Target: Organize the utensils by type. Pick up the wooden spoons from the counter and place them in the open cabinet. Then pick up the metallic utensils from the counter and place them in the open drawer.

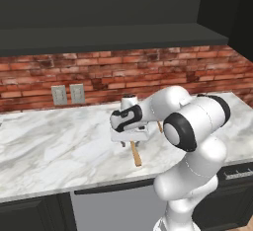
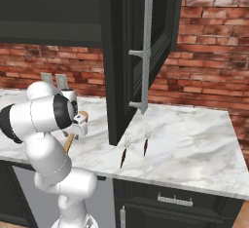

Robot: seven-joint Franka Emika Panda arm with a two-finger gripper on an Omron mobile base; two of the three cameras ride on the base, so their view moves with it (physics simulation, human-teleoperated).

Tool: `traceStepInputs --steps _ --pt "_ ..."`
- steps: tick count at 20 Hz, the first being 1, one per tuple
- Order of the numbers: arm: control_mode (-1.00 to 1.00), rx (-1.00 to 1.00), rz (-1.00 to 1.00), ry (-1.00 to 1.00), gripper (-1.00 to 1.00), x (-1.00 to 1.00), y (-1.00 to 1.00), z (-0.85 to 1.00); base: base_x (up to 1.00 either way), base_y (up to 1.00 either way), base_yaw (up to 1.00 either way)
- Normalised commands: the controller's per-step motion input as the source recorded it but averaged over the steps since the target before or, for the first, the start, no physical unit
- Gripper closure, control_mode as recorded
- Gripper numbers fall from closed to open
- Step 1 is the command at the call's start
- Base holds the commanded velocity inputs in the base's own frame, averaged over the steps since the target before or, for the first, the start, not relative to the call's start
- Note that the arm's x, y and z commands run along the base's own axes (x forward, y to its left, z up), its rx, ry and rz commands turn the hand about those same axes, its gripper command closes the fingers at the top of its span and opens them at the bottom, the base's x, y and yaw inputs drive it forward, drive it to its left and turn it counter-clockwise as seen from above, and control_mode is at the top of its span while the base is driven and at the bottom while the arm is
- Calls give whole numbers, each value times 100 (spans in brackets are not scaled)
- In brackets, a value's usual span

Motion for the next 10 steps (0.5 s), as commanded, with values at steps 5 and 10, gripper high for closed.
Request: traceStepInputs --steps 5,10 --pt "-100 0 0 6 100 -13 0 16 0 0 0" --pt "-100 0 7 9 100 -22 0 44 0 0 0"
